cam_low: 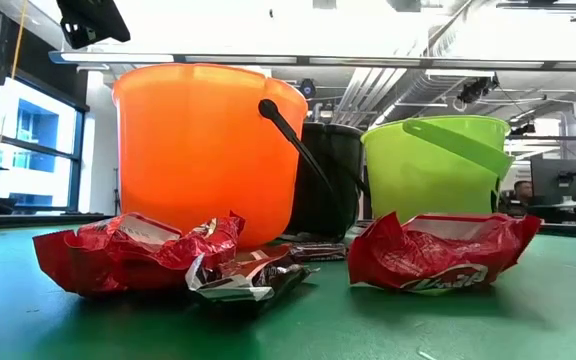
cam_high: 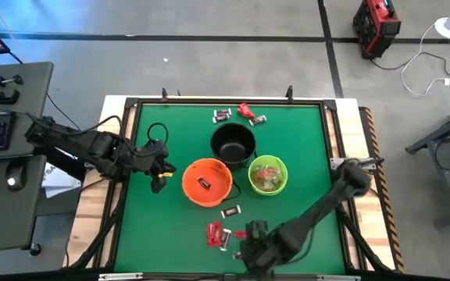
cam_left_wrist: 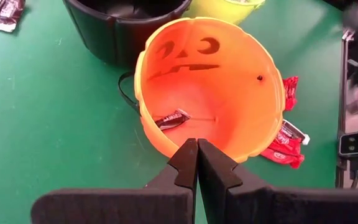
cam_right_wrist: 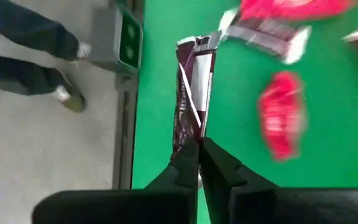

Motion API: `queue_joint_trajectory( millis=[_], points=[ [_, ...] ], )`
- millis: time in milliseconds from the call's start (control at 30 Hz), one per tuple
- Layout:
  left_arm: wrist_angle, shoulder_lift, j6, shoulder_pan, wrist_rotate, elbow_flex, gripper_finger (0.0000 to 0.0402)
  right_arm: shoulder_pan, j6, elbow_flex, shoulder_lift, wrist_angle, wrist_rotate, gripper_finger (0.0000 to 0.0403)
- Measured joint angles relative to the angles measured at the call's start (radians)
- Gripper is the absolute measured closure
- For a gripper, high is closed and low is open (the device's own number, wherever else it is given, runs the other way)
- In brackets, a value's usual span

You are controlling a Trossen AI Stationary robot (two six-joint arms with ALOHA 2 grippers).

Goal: Sort candy by brand, put in halloween buckets
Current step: Put the brown chocolate bar into orange bucket

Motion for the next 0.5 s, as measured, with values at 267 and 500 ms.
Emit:
queue_joint_trajectory(
  millis=[267,500],
  points=[
    [0.0,0.0,0.004,0.0,-0.027,0.0,0.0401,-0.096,-0.095,-0.001,-0.213,-0.207,0.301,0.0402],
    [0.001,0.0,0.01,0.0,-0.049,0.0,0.0401,-0.292,-0.268,-0.003,-0.266,-0.266,0.418,0.0403]
  ],
)
